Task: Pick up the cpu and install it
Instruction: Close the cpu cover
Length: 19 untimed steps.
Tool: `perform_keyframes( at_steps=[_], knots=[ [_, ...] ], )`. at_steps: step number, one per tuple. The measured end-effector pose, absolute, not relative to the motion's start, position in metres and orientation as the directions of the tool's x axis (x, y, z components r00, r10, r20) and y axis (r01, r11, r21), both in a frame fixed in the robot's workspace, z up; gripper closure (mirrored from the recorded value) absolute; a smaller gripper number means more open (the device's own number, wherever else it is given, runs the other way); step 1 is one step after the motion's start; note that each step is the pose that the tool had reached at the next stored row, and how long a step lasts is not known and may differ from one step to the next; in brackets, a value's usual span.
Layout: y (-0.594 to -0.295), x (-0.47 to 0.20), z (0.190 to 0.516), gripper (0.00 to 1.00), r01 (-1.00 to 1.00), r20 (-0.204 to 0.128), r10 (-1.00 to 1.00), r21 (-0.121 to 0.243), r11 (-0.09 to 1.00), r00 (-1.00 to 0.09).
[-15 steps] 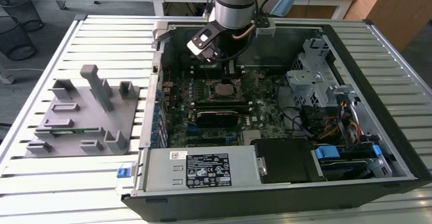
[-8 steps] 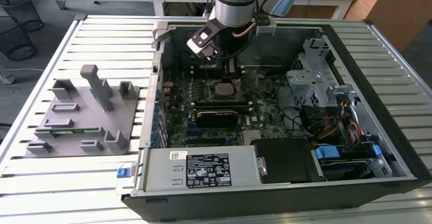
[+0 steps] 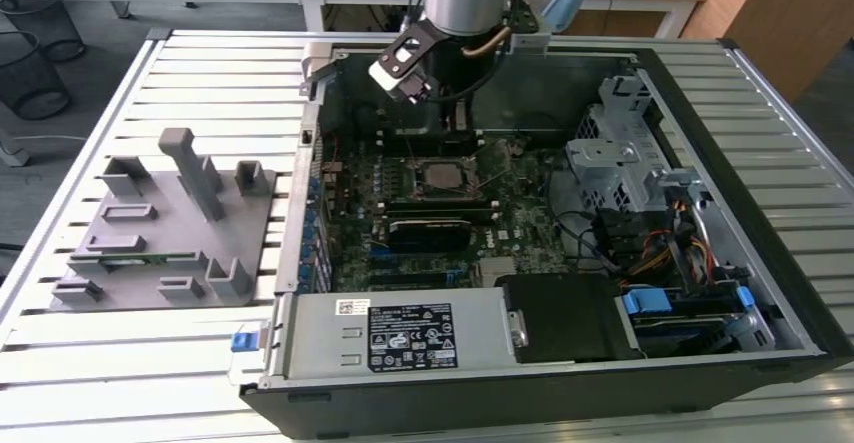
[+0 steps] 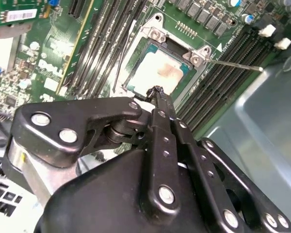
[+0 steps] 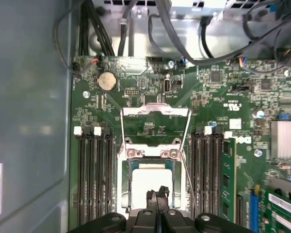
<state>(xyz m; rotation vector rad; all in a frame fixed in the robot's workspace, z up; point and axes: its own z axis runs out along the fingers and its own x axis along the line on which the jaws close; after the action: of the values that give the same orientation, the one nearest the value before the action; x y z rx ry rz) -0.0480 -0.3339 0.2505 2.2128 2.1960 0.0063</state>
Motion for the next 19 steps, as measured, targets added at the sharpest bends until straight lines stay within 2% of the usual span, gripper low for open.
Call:
perform_keyframes(
  at_steps=[19],
  knots=[
    [-0.335,-0.034,0.267,0.89,1.0,-0.014,1.0,0.019,0.003,-0.003]
  ],
)
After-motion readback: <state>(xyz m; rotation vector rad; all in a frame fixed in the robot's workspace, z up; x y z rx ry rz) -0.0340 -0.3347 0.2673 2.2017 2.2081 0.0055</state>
